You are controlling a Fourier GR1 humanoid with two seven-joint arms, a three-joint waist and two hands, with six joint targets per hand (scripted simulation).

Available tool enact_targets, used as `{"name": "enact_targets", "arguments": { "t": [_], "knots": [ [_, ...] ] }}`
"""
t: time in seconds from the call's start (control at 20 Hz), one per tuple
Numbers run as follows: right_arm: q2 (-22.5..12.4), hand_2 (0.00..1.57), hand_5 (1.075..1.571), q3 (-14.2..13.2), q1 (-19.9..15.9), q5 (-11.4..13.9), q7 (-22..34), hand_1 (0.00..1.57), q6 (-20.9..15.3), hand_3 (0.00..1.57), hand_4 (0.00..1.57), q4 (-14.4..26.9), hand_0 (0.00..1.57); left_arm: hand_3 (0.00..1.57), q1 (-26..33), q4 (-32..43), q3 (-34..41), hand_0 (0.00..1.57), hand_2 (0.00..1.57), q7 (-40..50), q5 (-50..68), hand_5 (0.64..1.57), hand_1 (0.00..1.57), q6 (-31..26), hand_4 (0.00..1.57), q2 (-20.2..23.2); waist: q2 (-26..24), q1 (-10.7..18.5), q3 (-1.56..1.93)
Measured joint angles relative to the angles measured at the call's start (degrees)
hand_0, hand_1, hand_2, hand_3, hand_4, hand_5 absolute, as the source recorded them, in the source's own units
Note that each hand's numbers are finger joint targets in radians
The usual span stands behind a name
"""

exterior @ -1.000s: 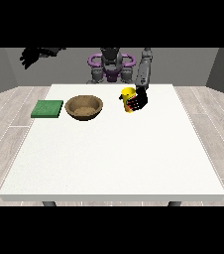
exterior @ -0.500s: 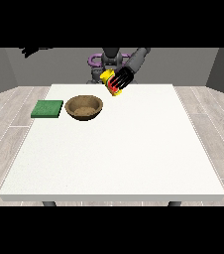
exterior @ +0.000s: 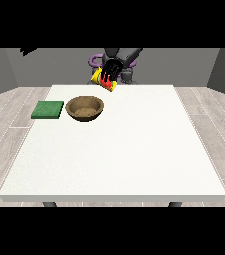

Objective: Pick the cup and pour the ball into the bowl, then pick the bowl and place it on the pad

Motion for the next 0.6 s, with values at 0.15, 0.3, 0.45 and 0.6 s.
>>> {"name": "enact_targets", "arguments": {
  "t": [0.15,0.3,0.45,0.6],
  "knots": [
    [-0.9,0.0,1.57,-1.1,0.3,-0.2,-1.8,0.0,1.1,0.18,0.44,2.1,0.0,1.4,-1.5,-0.1,-3.6,0.32,1.57,5.0,-4.0,1.564,0.32,-2.8,1.0,-0.1,0.2,1.0,-0.05],
    [-1.2,0.0,1.57,-1.5,1.3,-0.2,-2.0,0.0,1.3,0.26,0.45,3.1,0.0,1.42,-1.6,-0.5,-6.3,0.0,1.57,8.3,-7.4,1.559,0.0,-6.3,0.9,-0.1,-1.2,2.1,-0.1],
    [-1.2,0.0,1.57,-2.0,2.4,-0.2,-3.4,0.0,1.8,0.24,0.44,3.9,0.0,1.35,-2.6,-0.7,-8.3,0.0,1.57,11.6,-11.2,1.547,0.0,-8.7,0.8,-0.1,-1.2,2.8,-0.11],
    [-1.3,0.0,1.57,-2.5,2.6,-0.3,-4.5,0.0,1.8,0.35,0.43,4.7,0.0,1.45,-3.7,-1.4,-9.2,0.25,1.57,13.8,-14.4,1.534,0.25,-11.3,0.66,0.1,-0.5,3.8,-0.12]
  ]
}}
